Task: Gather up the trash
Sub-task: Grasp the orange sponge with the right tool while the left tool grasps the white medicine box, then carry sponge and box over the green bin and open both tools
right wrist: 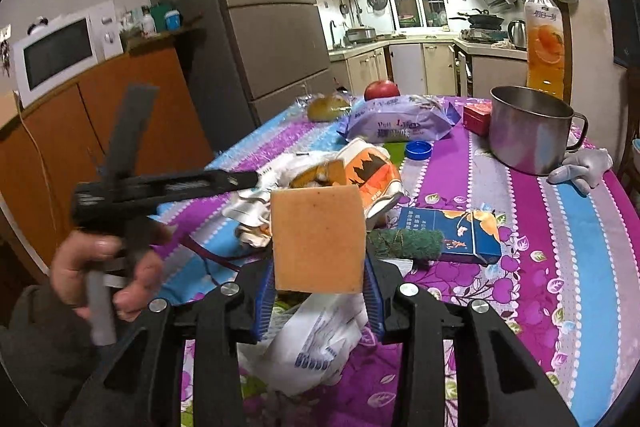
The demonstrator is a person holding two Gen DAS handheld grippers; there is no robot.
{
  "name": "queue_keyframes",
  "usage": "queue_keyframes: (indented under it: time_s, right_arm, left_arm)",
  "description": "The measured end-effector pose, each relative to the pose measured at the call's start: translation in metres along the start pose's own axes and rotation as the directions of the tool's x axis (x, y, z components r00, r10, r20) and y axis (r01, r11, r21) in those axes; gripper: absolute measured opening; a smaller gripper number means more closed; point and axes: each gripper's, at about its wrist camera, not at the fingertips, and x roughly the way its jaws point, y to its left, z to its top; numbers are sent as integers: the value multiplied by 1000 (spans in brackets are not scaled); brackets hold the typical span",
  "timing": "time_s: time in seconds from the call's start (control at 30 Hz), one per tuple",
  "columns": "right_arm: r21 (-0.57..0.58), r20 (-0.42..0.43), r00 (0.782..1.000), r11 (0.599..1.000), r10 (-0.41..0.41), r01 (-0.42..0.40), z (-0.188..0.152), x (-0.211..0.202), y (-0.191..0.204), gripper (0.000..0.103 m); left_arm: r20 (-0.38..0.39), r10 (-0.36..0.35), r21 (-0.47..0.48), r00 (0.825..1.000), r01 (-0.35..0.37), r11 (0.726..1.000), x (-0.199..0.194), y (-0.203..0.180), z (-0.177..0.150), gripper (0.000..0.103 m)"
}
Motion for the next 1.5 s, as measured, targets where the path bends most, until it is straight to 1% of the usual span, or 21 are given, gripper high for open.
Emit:
queue_keyframes:
  time_s: [0.03, 0.07, 0.1, 0.13, 0.17, 0.2, 0.23, 0.3, 0.43, 0.5, 0.57, 0.67, 0.77, 0.9, 1.0, 1.17, 1.2, 1.27, 1.43, 1.5]
  right_arm:
    - [1, 1, 1000, 1000, 2, -2, 0, -1, -1, 39]
    - [1, 1, 1000, 1000, 1, -1, 0, -2, -1, 39]
    - [1, 1, 1000, 1000, -1, 1, -1, -3, 0, 39]
    - [5, 1, 1000, 1000, -2, 2, -2, -3, -2, 39]
    - [7, 2, 1000, 1000, -4, 4, -3, -4, -2, 39]
    - [7, 5, 1000, 1000, -7, 7, -4, -5, -3, 39]
    - [6, 8, 1000, 1000, -11, 11, -4, -6, -3, 39]
    - [3, 17, 1000, 1000, -19, 19, -5, -8, -2, 39]
    - [-26, 60, 996, 998, -61, 62, -7, -19, 5, 38]
    - [-40, 91, 993, 996, -81, 85, -7, -28, 8, 38]
    - [-52, 118, 988, 993, -97, 104, -6, -36, 11, 38]
    - [-67, 163, 980, 990, -115, 127, -3, -51, 17, 38]
    - [-93, 201, 971, 984, -128, 150, 1, -65, 24, 38]
    - [-126, 258, 949, 968, -179, 217, 5, -87, 36, 38]
    - [-122, 284, 932, 956, -225, 268, 8, -103, 37, 38]
    - [-79, 317, 906, 944, -280, 320, 12, -133, 28, 38]
    - [-72, 319, 902, 942, -289, 327, 12, -138, 26, 38]
    - [-58, 326, 893, 937, -309, 345, 11, -151, 22, 38]
    - [-23, 326, 877, 925, -351, 379, 8, -175, 7, 38]
    - [-8, 330, 867, 918, -373, 398, 7, -186, -1, 38]
  left_arm:
    - [-10, 3, -6, 1000, -3, 1000, 5, 0, 0, 60]
    - [-15, -6, -16, 1000, 6, 1000, 7, 1, -1, 51]
    - [-15, -20, -28, 1000, 19, 999, 8, 3, -2, 45]
    - [-9, -28, -38, 1000, 28, 999, 7, 4, -2, 34]
    - [-3, -23, -42, 1000, 23, 999, 6, 5, -2, 16]
    - [-2, -4, -41, 1000, 4, 999, 5, 4, -2, 8]
    - [-4, 12, -41, 1000, -12, 999, 5, 4, -3, 3]
    - [5, 42, -41, 999, -42, 998, 3, 5, -6, 2]
    - [50, 69, -45, 996, -67, 997, -13, 5, -16, 1]
    - [86, 87, -29, 992, -84, 996, -25, 3, -23, 1]
    - [140, 101, -8, 985, -101, 995, -44, -3, -33, 1]
    - [213, 115, 18, 970, -122, 992, -71, -12, -43, 1]
    - [291, 122, 39, 949, -139, 990, -100, -25, -50, 1]
    - [380, 116, 67, 918, -152, 986, -136, -53, -60, 1]
    - [418, 99, 90, 903, -150, 985, -153, -73, -68, 1]
    - [469, 89, 145, 879, -176, 974, -171, -110, -80, 1]
    - [474, 83, 155, 876, -176, 972, -173, -117, -81, 1]
    - [471, 63, 167, 880, -159, 973, -175, -127, -82, 1]
    - [475, 24, 196, 880, -132, 972, -178, -152, -86, 1]
    - [471, 1, 213, 882, -115, 970, -179, -163, -88, 1]
